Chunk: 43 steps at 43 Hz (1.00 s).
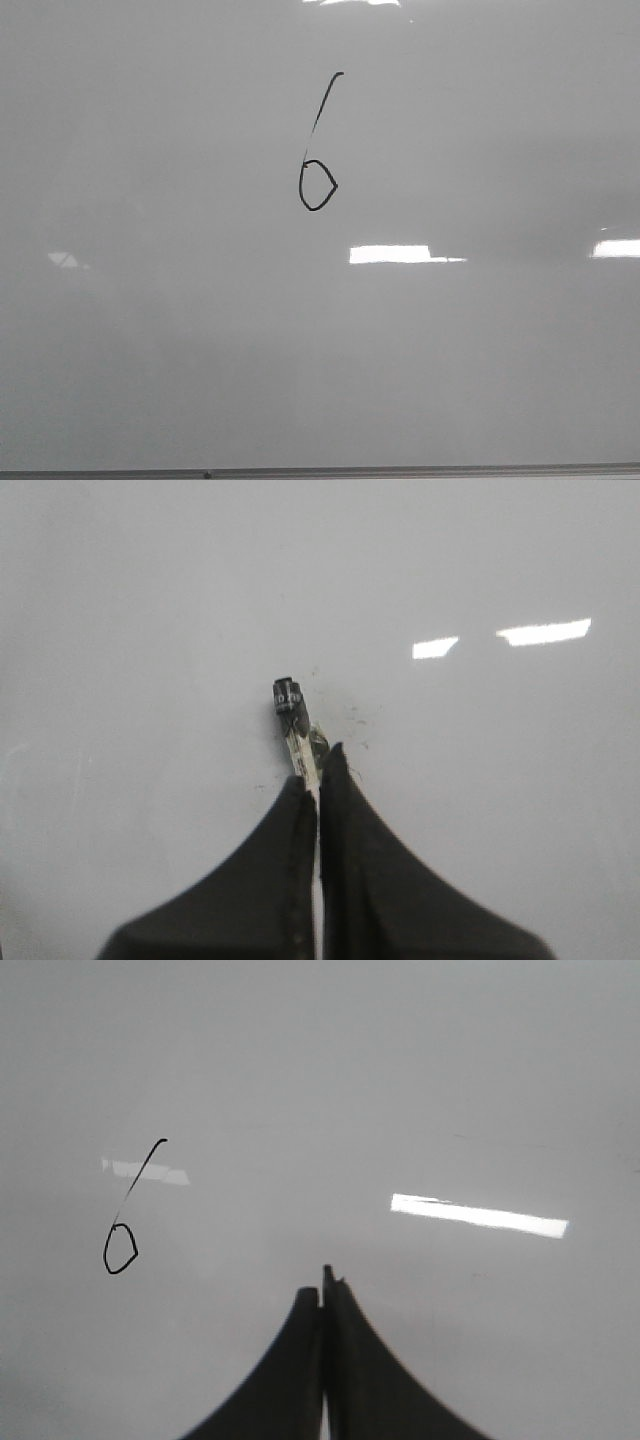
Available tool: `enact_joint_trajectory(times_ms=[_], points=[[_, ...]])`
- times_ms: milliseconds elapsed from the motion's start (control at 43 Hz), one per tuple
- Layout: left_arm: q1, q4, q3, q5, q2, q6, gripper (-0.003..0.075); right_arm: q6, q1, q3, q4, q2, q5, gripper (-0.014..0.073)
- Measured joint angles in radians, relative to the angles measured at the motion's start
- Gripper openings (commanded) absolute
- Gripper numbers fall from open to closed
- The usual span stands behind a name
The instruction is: Write number 6 on whiteboard
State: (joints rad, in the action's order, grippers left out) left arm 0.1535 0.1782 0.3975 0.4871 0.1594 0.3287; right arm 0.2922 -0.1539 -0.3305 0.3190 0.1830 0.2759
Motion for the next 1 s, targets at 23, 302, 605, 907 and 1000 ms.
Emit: enact_joint_trajectory(times_ms=[23,302,605,907,1000], points=[[0.000,0.000,0.000,0.000,-0.016,0.000,-0.0020,0.000,0.000,0.000,0.000,0.000,0.000,-0.0060],[0.000,0.000,0.000,-0.006,-0.093,0.000,-0.0020,0.000,0.000,0.000,0.000,0.000,0.000,-0.0060],[0.000,0.000,0.000,-0.008,-0.095,0.000,-0.0020,0.000,0.000,0.000,0.000,0.000,0.000,-0.0060],[0.000,-0.006,0.000,-0.010,-0.095,0.000,-0.0020,0.000,0.000,0.000,0.000,0.000,0.000,-0.0060],[0.000,-0.011,-0.023,-0.050,-0.100,-0.015,-0.0020,0.000,0.000,0.000,0.000,0.000,0.000,-0.0060]])
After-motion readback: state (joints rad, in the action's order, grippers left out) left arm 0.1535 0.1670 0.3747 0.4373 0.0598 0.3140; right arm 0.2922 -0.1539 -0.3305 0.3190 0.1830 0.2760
